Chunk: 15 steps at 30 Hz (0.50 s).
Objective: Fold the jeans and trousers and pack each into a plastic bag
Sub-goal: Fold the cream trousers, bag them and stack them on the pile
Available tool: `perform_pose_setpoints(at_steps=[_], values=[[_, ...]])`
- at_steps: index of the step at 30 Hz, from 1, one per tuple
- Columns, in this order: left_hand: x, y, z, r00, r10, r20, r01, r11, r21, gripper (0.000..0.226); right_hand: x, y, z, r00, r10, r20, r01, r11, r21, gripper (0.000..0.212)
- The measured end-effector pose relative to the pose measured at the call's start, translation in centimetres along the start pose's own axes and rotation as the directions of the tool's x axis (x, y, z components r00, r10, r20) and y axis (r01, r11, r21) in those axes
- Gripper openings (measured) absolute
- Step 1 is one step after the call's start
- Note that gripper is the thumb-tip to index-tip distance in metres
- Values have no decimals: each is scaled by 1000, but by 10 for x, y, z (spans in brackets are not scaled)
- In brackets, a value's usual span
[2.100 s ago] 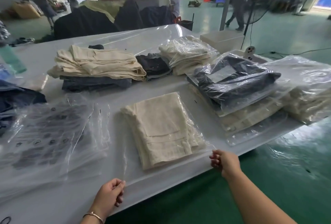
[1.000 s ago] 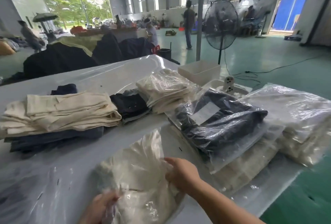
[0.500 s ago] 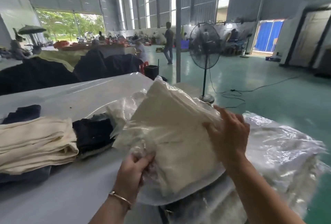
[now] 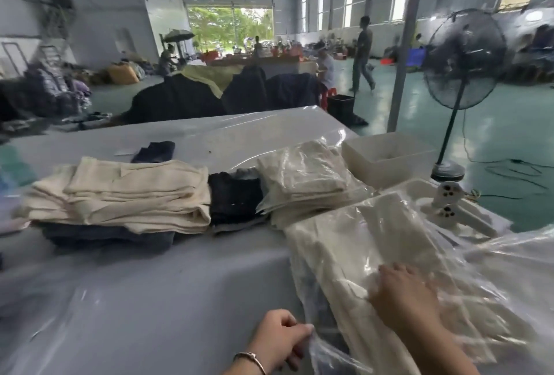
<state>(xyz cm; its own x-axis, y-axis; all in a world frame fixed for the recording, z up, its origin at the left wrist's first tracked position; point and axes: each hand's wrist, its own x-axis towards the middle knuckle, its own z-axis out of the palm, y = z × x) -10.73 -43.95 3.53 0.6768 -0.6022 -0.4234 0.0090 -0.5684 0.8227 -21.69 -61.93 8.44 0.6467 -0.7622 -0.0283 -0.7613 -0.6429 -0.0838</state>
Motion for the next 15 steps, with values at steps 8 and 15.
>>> perform_pose_setpoints(at_steps=[8,15], values=[[-15,-76,-171,961,-117,-251,150,982,118,17,-30,-182,22,820,-564,-98,572,801,179,49],[35,-89,-357,797,196,-571,204,803,560,9,-20,-348,78,697,-715,-58,690,646,326,42]])
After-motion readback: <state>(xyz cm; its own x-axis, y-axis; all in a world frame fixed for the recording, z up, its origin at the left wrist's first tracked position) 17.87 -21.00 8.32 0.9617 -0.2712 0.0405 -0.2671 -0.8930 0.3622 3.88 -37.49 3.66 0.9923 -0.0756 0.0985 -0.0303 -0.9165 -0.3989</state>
